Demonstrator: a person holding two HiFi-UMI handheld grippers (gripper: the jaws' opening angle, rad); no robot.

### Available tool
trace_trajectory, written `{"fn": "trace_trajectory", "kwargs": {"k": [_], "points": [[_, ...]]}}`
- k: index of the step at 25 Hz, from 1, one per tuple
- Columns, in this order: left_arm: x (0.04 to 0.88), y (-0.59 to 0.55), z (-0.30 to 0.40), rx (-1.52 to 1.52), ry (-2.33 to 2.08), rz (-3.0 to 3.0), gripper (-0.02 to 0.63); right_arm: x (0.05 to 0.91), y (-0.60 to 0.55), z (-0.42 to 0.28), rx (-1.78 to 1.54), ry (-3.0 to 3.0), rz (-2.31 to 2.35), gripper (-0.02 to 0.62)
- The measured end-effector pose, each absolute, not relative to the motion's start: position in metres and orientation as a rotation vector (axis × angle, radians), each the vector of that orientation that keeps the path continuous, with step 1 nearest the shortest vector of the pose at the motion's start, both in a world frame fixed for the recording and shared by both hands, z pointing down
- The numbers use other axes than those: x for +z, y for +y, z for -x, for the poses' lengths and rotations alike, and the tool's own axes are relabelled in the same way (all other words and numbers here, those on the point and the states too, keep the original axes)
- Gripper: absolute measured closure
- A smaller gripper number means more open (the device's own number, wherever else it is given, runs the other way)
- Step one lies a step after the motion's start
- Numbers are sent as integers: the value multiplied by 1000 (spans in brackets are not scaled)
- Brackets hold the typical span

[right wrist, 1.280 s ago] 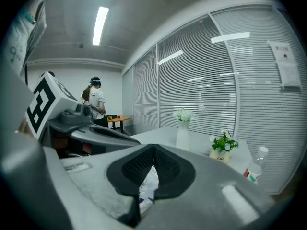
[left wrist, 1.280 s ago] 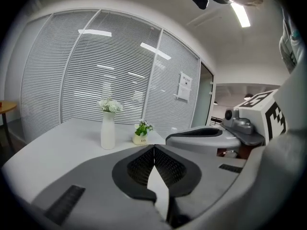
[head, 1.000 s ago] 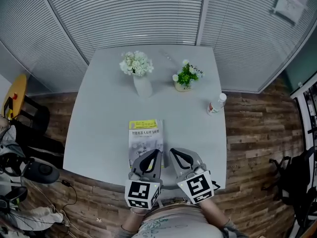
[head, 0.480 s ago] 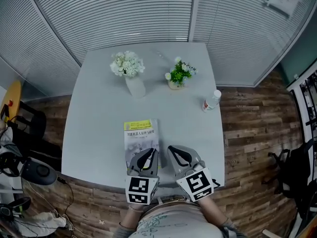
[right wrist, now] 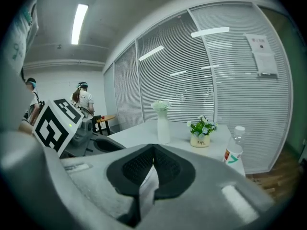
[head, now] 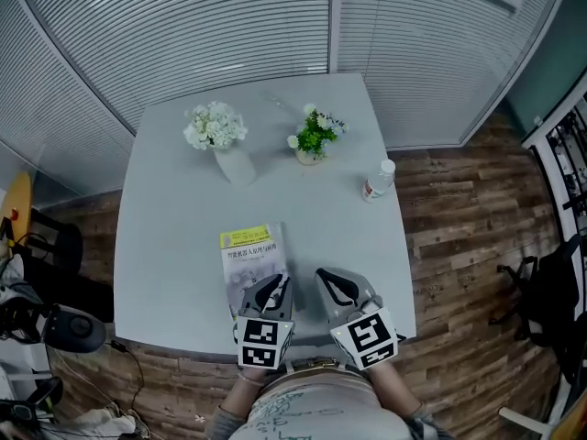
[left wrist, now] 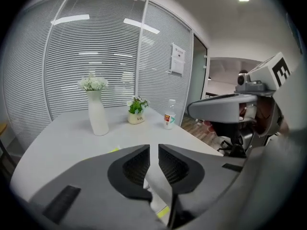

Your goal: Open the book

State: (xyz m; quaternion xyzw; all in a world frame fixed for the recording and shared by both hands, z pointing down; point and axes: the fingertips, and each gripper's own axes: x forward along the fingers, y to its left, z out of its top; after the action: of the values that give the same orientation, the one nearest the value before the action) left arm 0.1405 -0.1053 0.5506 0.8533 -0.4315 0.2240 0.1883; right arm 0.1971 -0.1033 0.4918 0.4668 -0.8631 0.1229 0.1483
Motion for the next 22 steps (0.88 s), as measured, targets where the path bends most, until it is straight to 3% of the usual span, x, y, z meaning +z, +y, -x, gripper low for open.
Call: {"fn": "trace_trajectory", "kwargs": {"k": [13,22], "points": [[602,-117,-141,740,-1252,-2283,506,496,-104,-210,367,-2466,-1300,594],[638,-123,-128,828,-1293,-2170,435,492,-111,-198,317,-2512,-1223,594]]}}
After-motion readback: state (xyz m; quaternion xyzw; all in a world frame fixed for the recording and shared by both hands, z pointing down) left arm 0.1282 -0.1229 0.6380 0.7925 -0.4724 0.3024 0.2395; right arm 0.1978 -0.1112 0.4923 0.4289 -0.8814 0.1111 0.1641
